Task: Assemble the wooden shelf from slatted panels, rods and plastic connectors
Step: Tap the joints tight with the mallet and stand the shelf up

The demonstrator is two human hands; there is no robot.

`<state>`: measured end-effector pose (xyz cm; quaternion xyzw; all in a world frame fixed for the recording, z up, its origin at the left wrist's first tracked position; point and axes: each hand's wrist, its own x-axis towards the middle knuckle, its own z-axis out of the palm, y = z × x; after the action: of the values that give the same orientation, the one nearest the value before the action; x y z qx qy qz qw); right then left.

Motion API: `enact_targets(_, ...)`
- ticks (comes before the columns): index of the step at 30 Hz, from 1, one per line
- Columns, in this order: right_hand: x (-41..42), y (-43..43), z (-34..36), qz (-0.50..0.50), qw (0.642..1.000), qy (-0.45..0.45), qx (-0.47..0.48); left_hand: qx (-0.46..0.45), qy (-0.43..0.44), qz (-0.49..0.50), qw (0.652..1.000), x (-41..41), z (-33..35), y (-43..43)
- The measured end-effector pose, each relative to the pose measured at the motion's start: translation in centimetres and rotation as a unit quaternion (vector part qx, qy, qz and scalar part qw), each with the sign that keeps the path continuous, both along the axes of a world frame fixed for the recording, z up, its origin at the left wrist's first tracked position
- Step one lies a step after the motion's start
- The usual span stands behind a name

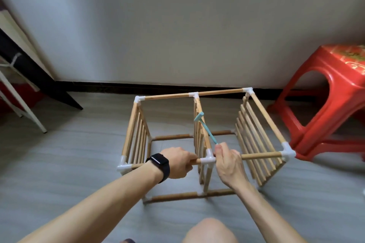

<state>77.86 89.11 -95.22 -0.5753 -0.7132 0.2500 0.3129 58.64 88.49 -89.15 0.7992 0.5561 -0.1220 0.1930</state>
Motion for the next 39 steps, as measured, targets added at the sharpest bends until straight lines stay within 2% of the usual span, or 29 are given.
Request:
enact_targets(3,1.3,-1.2,0.7,-0.018,0.999,0.028,-0.002,0.04,-0.019,-0.006,0.999,0.6,-0.5,0.5)
enact_targets(6,3.4,-4.1,2.2,-0.064,0.996,0.043,0.051,0.104,0.061,-0.082,0.989,1.1,-0.5,2.7)
enact_targets(9,5.9,-7.4,2.6,-0.074,0.996,0.03,0.048,0.103,0.122,-0.141,0.977,2.2,-1.4,4.5)
enact_targets(11,7.2,-9.4,2.4,-0.074,0.997,0.002,0.033,0.116,0.097,-0.157,0.976,2.7,-2.0,5.0)
enact_targets(14,8.2,-11.4,2.9,-0.059,0.997,-0.058,-0.003,0.139,-0.009,-0.145,0.979,3.1,-2.3,4.8)
enact_targets(17,8.7,-11.5,3.5,-0.03,0.99,-0.135,-0.035,0.144,-0.038,-0.13,0.98,3.2,-2.2,4.6)
enact_targets(18,8.5,-11.3,4.1,-0.025,0.991,-0.127,-0.017,0.148,-0.04,-0.125,0.98,3.2,-2.3,4.6)
enact_targets(22,7.2,-10.8,5.8,-0.06,0.99,0.038,0.124,0.154,-0.049,-0.11,0.981,3.1,-2.4,4.6)
enact_targets(23,7.0,-10.6,5.8,-0.052,0.989,0.021,0.139,0.157,-0.049,-0.11,0.98,3.2,-2.3,4.6)
enact_targets(24,6.8,-10.2,5.6,-0.034,0.99,-0.046,0.127,0.16,-0.046,-0.11,0.98,3.2,-2.2,4.5)
enact_targets(26,7.0,-10.1,4.3,0.015,0.976,-0.213,0.034,0.163,-0.044,-0.111,0.979,3.4,-2.0,4.3)
enact_targets(27,7.1,-10.2,3.8,0.015,0.977,-0.212,0.019,0.163,-0.045,-0.109,0.98,3.4,-2.0,4.3)
enact_targets(30,6.9,-10.4,4.3,-0.045,0.993,-0.079,0.08,0.159,-0.051,-0.104,0.98,3.2,-2.2,4.5)
enact_targets(31,7.0,-10.3,4.0,-0.044,0.991,-0.096,0.082,0.157,-0.056,-0.105,0.98,3.1,-2.3,4.5)
enact_targets(33,7.2,-10.5,3.6,0.0,0.976,-0.214,0.028,0.156,-0.056,-0.109,0.98,3.0,-2.4,4.5)
enact_targets(34,7.5,-10.6,3.1,0.004,0.974,-0.228,-0.005,0.155,-0.056,-0.11,0.98,3.0,-2.4,4.5)
enact_targets(36,7.5,-11.0,3.5,-0.039,0.99,-0.131,0.027,0.156,-0.059,-0.111,0.98,3.0,-2.6,4.6)
enact_targets(37,7.3,-10.9,3.9,-0.052,0.99,-0.125,0.041,0.159,-0.065,-0.105,0.98,2.8,-2.7,4.7)
enact_targets(39,6.9,-10.6,4.1,-0.009,0.975,-0.222,0.013,0.162,-0.077,-0.101,0.979,2.8,-2.7,4.6)
